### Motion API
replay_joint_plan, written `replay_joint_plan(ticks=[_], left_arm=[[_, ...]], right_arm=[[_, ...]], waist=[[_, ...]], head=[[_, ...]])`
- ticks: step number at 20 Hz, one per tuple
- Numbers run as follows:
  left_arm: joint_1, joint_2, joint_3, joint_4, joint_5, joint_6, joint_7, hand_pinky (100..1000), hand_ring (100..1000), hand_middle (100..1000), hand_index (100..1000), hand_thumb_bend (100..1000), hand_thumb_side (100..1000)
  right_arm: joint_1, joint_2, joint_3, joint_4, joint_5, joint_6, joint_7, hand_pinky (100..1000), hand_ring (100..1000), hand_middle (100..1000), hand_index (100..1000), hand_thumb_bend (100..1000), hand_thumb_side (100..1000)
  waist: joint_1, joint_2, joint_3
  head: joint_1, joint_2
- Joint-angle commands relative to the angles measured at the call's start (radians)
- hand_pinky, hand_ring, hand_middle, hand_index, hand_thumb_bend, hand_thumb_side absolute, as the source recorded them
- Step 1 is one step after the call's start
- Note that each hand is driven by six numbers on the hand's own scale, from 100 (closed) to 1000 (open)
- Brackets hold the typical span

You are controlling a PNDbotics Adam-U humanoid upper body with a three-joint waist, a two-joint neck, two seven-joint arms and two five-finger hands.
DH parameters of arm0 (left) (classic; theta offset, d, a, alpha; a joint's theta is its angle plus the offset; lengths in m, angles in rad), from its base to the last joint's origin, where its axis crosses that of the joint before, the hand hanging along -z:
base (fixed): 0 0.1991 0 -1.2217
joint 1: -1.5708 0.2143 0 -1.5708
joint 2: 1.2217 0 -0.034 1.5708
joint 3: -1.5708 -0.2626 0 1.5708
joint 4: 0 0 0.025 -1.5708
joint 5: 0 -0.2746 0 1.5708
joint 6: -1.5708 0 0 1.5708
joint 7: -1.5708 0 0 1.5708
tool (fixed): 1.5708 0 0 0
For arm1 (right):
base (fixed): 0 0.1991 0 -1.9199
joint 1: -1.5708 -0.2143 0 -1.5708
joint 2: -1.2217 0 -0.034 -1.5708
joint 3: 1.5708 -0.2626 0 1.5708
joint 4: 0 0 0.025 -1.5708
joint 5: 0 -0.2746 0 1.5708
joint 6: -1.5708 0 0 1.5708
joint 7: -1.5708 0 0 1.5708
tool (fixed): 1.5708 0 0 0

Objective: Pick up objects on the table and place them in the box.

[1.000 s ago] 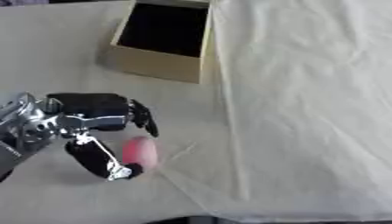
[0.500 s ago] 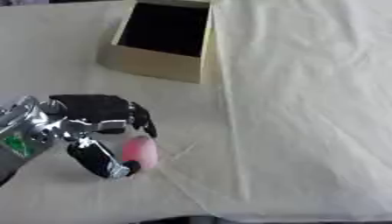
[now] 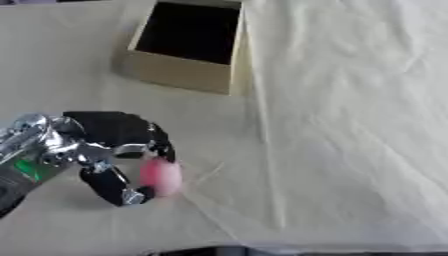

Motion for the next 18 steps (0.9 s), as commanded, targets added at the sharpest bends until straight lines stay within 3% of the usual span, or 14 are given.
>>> replay_joint_plan(ticks=[1, 5, 8, 11, 16, 17, 18], left_arm=[[-0.01, 0.007, 0.003, 0.005, -0.028, -0.016, 0.01, 505, 619, 614, 771, 197, 250], [-0.008, -0.005, 0.006, 0.021, -0.063, -0.033, 0.056, 441, 573, 573, 722, 105, 234], [-0.007, -0.01, 0.016, 0.022, -0.092, -0.031, 0.12, 368, 527, 530, 679, 100, 176], [-0.003, -0.011, 0.028, 0.012, -0.124, -0.035, 0.181, 294, 489, 488, 632, 100, 174], [-0.014, 0.011, 0.073, -0.036, -0.127, -0.045, 0.23, 278, 490, 487, 629, 100, 155], [-0.021, 0.015, 0.086, -0.037, -0.121, -0.048, 0.238, 278, 491, 488, 631, 100, 325], [-0.031, 0.02, 0.102, -0.038, -0.114, -0.05, 0.249, 276, 491, 488, 631, 100, 149]], right_arm=[[-0.01, -0.015, -0.005, -0.015, -0.007, 0.0, 0.001, 880, 771, 687, 832, 100, 923], [-0.006, -0.012, -0.006, -0.015, -0.011, 0.001, 0.0, 880, 772, 687, 832, 100, 925], [-0.004, -0.012, -0.007, -0.015, -0.012, 0.001, 0.0, 880, 771, 686, 832, 100, 926], [-0.001, -0.011, -0.008, -0.015, -0.012, 0.002, -0.001, 880, 771, 685, 832, 100, 925], [0.003, -0.014, -0.01, -0.015, -0.009, 0.003, -0.001, 880, 771, 685, 832, 100, 924], [0.003, -0.015, -0.01, -0.015, -0.009, 0.003, -0.001, 881, 771, 685, 833, 100, 925], [0.003, -0.015, -0.011, -0.015, -0.008, 0.003, -0.002, 881, 771, 685, 833, 100, 924]], waist=[[-0.002, -0.015, 0.0], [-0.002, -0.015, -0.001], [-0.002, -0.015, -0.001], [-0.002, -0.016, -0.001], [0.0, -0.017, 0.001], [0.0, -0.017, 0.002], [0.0, -0.018, 0.003]], head=[[0.001, 0.004], [0.0, 0.005], [0.0, 0.004], [-0.001, 0.004], [-0.004, 0.004], [-0.005, 0.003], [-0.007, 0.002]])
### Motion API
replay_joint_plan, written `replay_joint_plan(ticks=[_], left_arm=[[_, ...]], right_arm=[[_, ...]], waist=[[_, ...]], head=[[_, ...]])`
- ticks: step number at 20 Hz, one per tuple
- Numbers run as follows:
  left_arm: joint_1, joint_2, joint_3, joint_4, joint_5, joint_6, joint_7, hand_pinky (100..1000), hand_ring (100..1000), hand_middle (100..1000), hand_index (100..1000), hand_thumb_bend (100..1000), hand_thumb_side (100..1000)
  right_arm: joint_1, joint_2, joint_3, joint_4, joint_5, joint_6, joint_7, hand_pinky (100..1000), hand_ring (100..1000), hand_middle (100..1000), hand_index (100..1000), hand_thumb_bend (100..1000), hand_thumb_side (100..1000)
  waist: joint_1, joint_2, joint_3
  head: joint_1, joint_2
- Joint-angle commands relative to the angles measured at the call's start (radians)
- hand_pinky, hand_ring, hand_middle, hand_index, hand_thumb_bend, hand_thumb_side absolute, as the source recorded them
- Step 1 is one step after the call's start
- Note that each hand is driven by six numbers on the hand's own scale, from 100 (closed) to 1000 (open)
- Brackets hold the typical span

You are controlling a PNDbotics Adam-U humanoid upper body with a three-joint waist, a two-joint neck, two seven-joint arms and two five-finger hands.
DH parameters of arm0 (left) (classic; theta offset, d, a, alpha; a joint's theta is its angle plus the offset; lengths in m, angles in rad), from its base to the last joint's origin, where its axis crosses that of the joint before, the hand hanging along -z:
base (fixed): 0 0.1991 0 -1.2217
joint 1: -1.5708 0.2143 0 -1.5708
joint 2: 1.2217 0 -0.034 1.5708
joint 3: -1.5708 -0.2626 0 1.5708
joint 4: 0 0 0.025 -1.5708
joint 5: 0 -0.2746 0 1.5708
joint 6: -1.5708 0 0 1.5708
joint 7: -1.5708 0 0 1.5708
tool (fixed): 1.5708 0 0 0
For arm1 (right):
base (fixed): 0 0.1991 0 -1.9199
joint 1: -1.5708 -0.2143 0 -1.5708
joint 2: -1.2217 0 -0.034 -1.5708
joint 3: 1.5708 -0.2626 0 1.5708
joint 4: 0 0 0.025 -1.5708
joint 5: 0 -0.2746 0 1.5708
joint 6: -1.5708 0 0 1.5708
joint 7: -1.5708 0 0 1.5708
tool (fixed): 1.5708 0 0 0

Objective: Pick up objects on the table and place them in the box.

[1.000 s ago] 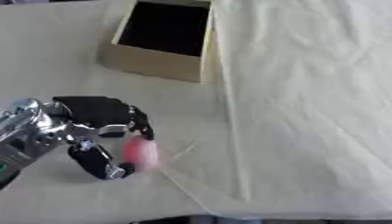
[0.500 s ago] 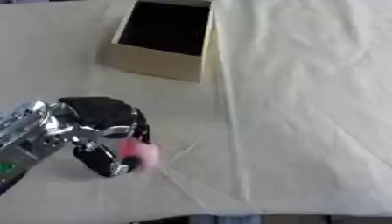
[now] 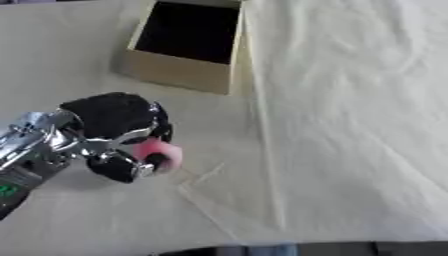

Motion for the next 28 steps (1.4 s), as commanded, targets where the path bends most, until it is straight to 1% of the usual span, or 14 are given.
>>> replay_joint_plan(ticks=[1, 4, 8, 10, 13, 16, 19, 23, 28], left_arm=[[-0.037, 0.043, 0.064, -0.022, 0.014, -0.008, 0.037, 271, 490, 487, 631, 100, 145], [-0.073, 0.044, 0.133, -0.023, 0.019, 0.001, 0.088, 240, 485, 482, 632, 100, 151], [-0.141, 0.019, 0.22, -0.022, 0.053, 0.061, 0.134, 206, 474, 471, 625, 100, 164], [-0.194, -0.001, 0.244, 0.002, 0.057, 0.086, 0.14, 204, 473, 471, 627, 100, 169], [-0.302, -0.06, 0.25, 0.136, 0.04, 0.089, 0.163, 196, 468, 466, 622, 100, 174], [-0.408, -0.134, 0.25, 0.316, -0.005, 0.062, 0.21, 185, 462, 460, 615, 100, 184], [-0.492, -0.218, 0.265, 0.507, -0.073, 0.029, 0.275, 188, 464, 463, 618, 100, 180], [-0.563, -0.312, 0.309, 0.72, -0.146, -0.008, 0.378, 181, 463, 464, 622, 100, 195], [-0.621, -0.394, 0.348, 0.895, -0.199, -0.067, 0.47, 174, 460, 460, 620, 100, 206]], right_arm=[[-0.007, -0.017, -0.011, -0.015, -0.001, 0.003, -0.002, 881, 771, 685, 833, 100, 923], [-0.01, -0.018, -0.011, -0.015, 0.001, 0.003, -0.003, 881, 772, 685, 833, 100, 922], [-0.018, -0.019, -0.01, -0.015, 0.002, 0.002, -0.002, 881, 772, 685, 833, 100, 923], [-0.023, -0.019, -0.009, -0.015, 0.002, 0.002, -0.001, 881, 772, 685, 833, 100, 922], [-0.03, -0.017, -0.007, -0.015, 0.001, 0.001, 0.001, 882, 772, 685, 833, 100, 923], [-0.041, -0.015, -0.004, -0.015, 0.0, -0.001, 0.005, 882, 772, 685, 833, 100, 922], [-0.053, -0.011, -0.002, -0.015, -0.003, -0.003, 0.008, 882, 772, 684, 833, 100, 922], [-0.066, -0.006, 0.001, -0.015, -0.007, -0.004, 0.012, 882, 772, 684, 833, 100, 924], [-0.084, 0.002, 0.007, -0.015, -0.012, -0.005, 0.019, 883, 772, 683, 833, 100, 926]], waist=[[0.0, -0.019, 0.003], [0.0, -0.018, 0.006], [-0.003, -0.012, 0.005], [-0.004, -0.008, 0.002], [-0.006, -0.002, -0.003], [-0.008, 0.006, -0.012], [-0.01, 0.015, -0.024], [-0.015, 0.028, -0.04], [-0.015, 0.046, -0.063]], head=[[-0.006, 0.001], [-0.012, -0.003], [-0.018, -0.016], [-0.017, -0.022], [-0.013, -0.034], [-0.006, -0.052], [0.004, -0.069], [0.012, -0.088], [0.023, -0.106]])
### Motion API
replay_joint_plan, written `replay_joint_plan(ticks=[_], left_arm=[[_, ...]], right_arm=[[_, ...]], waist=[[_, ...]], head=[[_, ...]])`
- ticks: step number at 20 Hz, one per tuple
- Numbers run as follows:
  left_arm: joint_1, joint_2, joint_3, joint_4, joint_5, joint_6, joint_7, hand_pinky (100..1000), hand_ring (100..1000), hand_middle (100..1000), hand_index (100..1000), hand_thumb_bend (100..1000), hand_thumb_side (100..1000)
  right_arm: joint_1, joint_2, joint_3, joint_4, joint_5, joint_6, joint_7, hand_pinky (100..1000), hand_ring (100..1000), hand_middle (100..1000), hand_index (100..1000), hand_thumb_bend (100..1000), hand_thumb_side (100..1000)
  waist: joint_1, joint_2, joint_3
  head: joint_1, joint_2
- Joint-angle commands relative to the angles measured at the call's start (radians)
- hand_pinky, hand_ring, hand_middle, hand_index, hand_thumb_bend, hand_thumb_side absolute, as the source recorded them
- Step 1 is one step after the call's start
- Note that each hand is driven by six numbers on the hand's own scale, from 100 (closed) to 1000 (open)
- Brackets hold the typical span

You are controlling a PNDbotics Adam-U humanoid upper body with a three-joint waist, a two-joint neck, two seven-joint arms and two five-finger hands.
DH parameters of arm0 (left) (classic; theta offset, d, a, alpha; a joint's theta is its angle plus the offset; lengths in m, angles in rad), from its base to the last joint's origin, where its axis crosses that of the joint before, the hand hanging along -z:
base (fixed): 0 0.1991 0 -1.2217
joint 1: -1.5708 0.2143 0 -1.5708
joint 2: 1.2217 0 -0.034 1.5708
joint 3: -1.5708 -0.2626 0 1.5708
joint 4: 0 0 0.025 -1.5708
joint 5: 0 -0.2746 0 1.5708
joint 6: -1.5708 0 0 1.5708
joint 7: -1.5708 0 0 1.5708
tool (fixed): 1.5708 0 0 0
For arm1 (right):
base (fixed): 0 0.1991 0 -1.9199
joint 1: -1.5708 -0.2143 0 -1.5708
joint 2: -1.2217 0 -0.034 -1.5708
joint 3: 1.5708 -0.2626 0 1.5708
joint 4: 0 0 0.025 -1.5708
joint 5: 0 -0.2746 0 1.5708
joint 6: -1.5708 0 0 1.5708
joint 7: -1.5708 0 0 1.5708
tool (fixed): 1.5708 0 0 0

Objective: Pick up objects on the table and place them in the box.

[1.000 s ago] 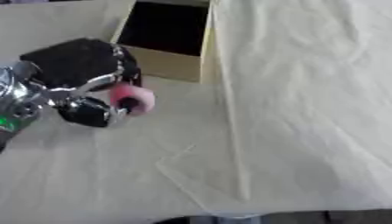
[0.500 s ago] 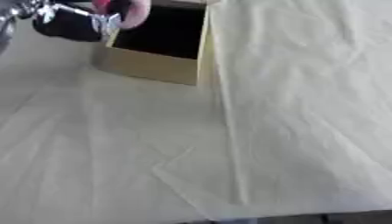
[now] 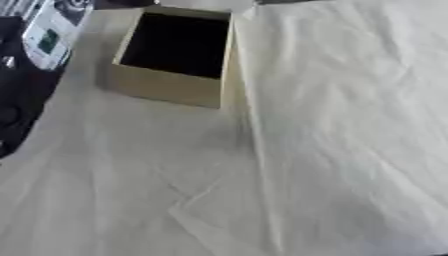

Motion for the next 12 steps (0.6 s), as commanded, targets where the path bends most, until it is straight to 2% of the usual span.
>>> replay_joint_plan(ticks=[1, 6, 10, 12], left_arm=[[-0.047, -0.031, 0.031, 0.084, -0.043, -0.037, 0.052, 174, 460, 460, 620, 100, 206], [-0.057, -0.059, 0.03, 0.165, -0.102, -0.089, 0.057, 173, 458, 454, 611, 100, 203], [-0.057, -0.062, 0.034, 0.179, -0.118, -0.103, 0.057, 188, 456, 450, 599, 100, 189], [-0.048, -0.054, 0.017, 0.197, -0.135, -0.114, 0.041, 194, 456, 448, 596, 100, 185]], right_arm=[[-0.021, -0.008, -0.001, -0.015, -0.009, -0.003, 0.006, 883, 772, 683, 833, 100, 926], [-0.023, -0.007, -0.003, -0.015, -0.011, -0.001, 0.006, 883, 772, 681, 833, 100, 927], [-0.023, -0.007, -0.004, -0.015, -0.012, -0.001, 0.005, 883, 772, 679, 833, 100, 928], [-0.021, -0.005, -0.004, -0.015, -0.013, 0.0, 0.006, 883, 772, 679, 833, 100, 928]], waist=[[0.0, -0.015, -0.01], [0.004, -0.007, -0.02], [0.005, -0.006, -0.02], [0.009, -0.007, -0.016]], head=[[0.01, -0.019], [0.012, -0.023], [0.01, -0.022], [0.005, -0.013]])
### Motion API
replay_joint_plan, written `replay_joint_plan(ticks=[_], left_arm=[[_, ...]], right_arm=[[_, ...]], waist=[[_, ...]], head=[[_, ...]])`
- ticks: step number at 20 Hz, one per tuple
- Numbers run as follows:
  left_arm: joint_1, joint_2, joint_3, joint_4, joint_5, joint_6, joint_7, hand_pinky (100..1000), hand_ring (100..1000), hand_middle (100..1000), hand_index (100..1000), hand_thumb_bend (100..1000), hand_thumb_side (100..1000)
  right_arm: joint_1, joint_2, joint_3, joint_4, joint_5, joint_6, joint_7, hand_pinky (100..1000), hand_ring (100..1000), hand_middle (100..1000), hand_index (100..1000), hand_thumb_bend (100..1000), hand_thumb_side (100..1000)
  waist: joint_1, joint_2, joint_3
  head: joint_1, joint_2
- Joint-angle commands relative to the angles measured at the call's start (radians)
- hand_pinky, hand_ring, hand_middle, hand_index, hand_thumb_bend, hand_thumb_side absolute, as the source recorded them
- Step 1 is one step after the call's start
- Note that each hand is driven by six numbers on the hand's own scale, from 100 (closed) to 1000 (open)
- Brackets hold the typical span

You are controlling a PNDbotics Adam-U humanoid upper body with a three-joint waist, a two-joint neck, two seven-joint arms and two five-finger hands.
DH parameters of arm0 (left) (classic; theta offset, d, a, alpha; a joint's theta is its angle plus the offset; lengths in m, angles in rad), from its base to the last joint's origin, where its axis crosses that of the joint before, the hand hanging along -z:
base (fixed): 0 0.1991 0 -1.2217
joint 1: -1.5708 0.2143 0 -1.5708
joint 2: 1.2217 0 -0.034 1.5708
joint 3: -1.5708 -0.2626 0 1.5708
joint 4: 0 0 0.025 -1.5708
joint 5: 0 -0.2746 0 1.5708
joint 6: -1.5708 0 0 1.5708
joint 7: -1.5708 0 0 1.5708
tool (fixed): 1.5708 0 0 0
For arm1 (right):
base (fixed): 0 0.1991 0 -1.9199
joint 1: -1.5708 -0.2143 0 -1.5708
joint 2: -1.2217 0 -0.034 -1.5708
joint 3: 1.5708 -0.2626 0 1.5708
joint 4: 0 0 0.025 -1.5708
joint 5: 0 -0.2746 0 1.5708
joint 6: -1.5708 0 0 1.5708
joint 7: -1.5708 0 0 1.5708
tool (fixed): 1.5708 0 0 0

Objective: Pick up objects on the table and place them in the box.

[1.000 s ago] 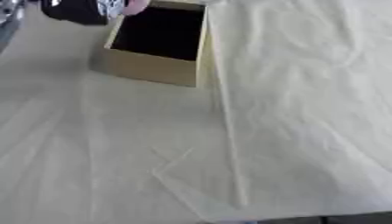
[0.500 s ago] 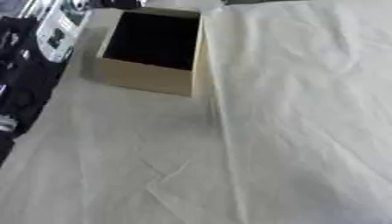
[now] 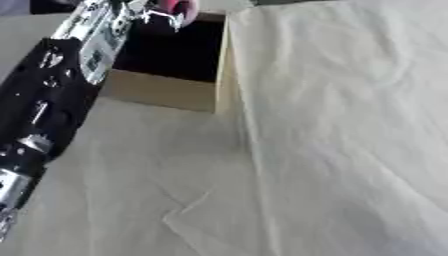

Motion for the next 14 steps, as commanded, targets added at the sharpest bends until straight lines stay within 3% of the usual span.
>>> replay_joint_plan(ticks=[1, 9, 11, 13, 14], left_arm=[[-0.017, 0.02, -0.006, 0.013, -0.031, -0.012, -0.022, 196, 456, 448, 595, 100, 185], [-0.012, 0.01, 0.009, 0.038, -0.076, -0.003, -0.142, 271, 490, 484, 631, 100, 172], [-0.007, 0.009, 0.009, 0.042, -0.067, -0.004, -0.172, 332, 520, 512, 661, 100, 178], [-0.003, 0.008, 0.009, 0.049, -0.057, -0.003, -0.202, 466, 595, 581, 729, 100, 223], [-0.002, 0.009, 0.008, 0.052, -0.054, -0.002, -0.218, 582, 671, 630, 776, 203, 272]], right_arm=[[-0.013, -0.01, -0.008, -0.015, -0.008, 0.001, 0.003, 883, 772, 679, 834, 100, 928], [-0.011, -0.006, -0.01, -0.015, -0.009, 0.001, 0.002, 884, 773, 678, 834, 100, 927], [-0.011, -0.005, -0.011, -0.015, -0.009, 0.001, 0.001, 884, 773, 677, 834, 100, 927], [-0.01, -0.004, -0.012, -0.015, -0.01, 0.001, 0.0, 884, 773, 677, 834, 100, 927], [-0.01, -0.004, -0.012, -0.015, -0.01, 0.002, 0.0, 884, 773, 677, 834, 100, 927]], waist=[[0.0, -0.022, 0.001], [0.001, -0.023, -0.004], [0.002, -0.023, -0.006], [0.003, -0.023, -0.007], [0.003, -0.023, -0.007]], head=[[-0.005, 0.0], [-0.001, -0.001], [-0.002, -0.001], [-0.002, -0.001], [-0.002, 0.0]])
